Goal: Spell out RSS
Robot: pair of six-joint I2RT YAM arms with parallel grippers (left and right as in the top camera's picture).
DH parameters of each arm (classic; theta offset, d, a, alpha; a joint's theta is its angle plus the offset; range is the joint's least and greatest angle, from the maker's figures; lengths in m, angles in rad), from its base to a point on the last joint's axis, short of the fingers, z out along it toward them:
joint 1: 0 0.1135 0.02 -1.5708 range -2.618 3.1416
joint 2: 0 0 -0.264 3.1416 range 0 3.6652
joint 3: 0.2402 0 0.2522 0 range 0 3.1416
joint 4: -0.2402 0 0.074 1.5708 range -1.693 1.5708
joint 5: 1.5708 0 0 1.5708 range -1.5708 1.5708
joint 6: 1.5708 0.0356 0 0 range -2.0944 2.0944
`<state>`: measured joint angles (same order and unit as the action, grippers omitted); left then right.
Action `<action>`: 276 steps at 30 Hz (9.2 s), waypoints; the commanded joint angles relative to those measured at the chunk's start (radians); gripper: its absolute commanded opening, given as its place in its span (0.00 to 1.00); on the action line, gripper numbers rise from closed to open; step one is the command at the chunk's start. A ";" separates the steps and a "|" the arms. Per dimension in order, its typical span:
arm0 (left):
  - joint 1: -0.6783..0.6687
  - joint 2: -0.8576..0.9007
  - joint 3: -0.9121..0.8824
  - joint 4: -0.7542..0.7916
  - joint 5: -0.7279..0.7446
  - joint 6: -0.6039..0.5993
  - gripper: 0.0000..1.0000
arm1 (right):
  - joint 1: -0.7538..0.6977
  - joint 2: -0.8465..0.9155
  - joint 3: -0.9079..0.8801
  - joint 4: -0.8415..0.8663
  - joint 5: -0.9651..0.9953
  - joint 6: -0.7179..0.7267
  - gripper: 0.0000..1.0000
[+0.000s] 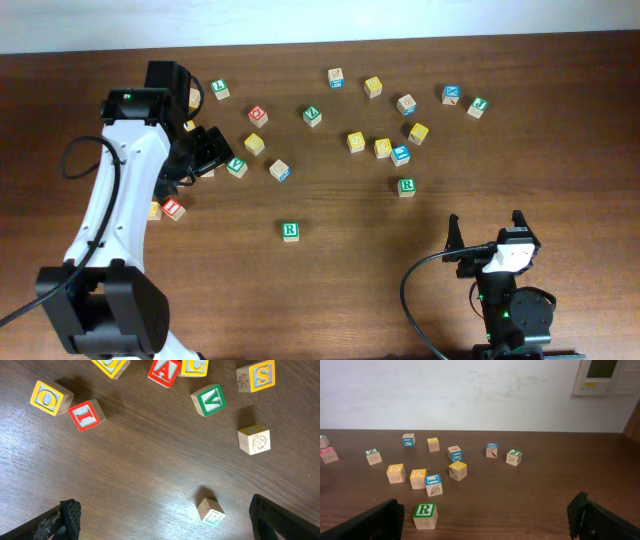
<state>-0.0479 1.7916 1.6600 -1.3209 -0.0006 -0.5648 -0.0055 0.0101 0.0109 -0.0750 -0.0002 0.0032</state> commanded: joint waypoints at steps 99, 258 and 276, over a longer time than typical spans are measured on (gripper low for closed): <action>0.005 0.000 0.011 -0.017 -0.087 0.005 0.99 | 0.006 -0.006 -0.005 -0.007 0.005 0.004 0.98; 0.005 0.000 0.011 -0.016 -0.087 0.005 0.99 | 0.684 1.966 1.407 -0.829 -0.155 0.532 0.22; 0.005 0.000 0.011 -0.016 -0.087 0.005 0.99 | 0.786 1.979 1.378 -0.728 0.003 0.647 0.23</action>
<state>-0.0479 1.7920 1.6608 -1.3365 -0.0727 -0.5648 0.7719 1.9778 1.4021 -0.8062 -0.0292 0.6327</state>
